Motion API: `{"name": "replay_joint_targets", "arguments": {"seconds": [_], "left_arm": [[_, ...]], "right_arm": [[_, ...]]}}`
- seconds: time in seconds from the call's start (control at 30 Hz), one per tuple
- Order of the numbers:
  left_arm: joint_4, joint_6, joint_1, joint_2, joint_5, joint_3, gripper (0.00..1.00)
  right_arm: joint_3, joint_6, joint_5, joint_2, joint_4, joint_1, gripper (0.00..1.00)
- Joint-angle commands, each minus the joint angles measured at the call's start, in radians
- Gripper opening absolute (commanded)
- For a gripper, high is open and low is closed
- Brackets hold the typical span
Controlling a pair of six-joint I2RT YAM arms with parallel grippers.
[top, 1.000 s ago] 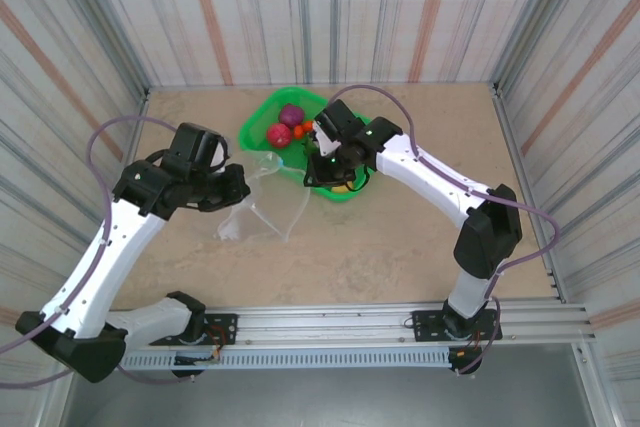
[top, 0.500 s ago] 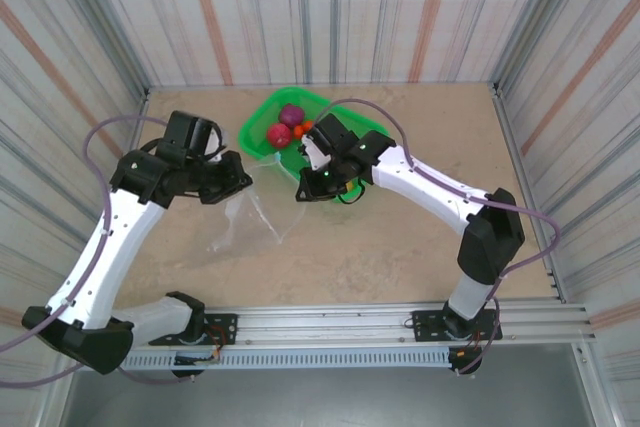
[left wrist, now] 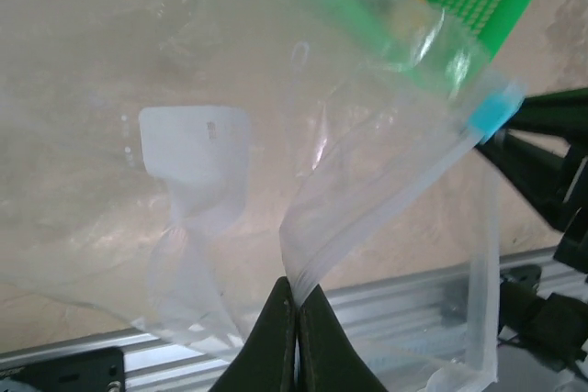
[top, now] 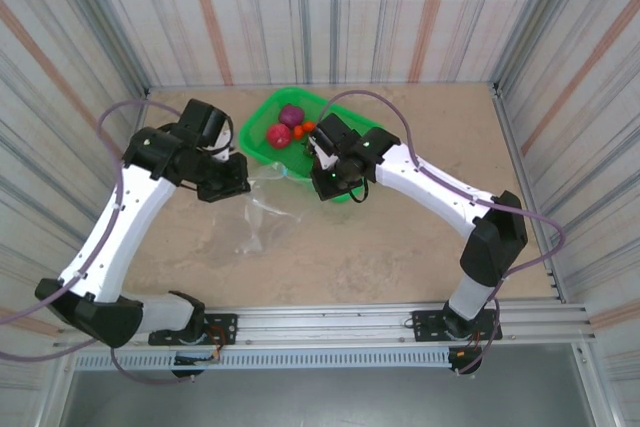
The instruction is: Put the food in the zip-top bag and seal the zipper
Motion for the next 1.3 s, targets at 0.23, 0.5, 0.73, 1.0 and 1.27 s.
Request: {"name": "replay_joint_targets", "arguments": {"seconds": [0.23, 0.5, 0.73, 1.0, 1.27], "left_arm": [[0.048, -0.068, -0.080, 0.009, 0.050, -0.058, 0.19], [0.224, -0.180, -0.074, -0.059, 0.108, -0.143, 0.36], [0.382, -0.285, -0.072, -0.125, 0.137, -0.249, 0.38], [0.427, -0.321, -0.084, -0.128, 0.152, -0.277, 0.39], [0.469, -0.340, -0.113, -0.101, 0.168, -0.288, 0.32]], "right_arm": [[0.004, 0.088, -0.138, -0.115, 0.119, 0.017, 0.00], [-0.039, 0.174, -0.109, -0.135, 0.175, 0.016, 0.00], [-0.071, 0.248, -0.086, -0.143, 0.232, 0.011, 0.00], [-0.079, 0.288, -0.036, -0.143, 0.248, 0.011, 0.00], [-0.075, 0.300, -0.034, -0.127, 0.262, 0.012, 0.00]]}}
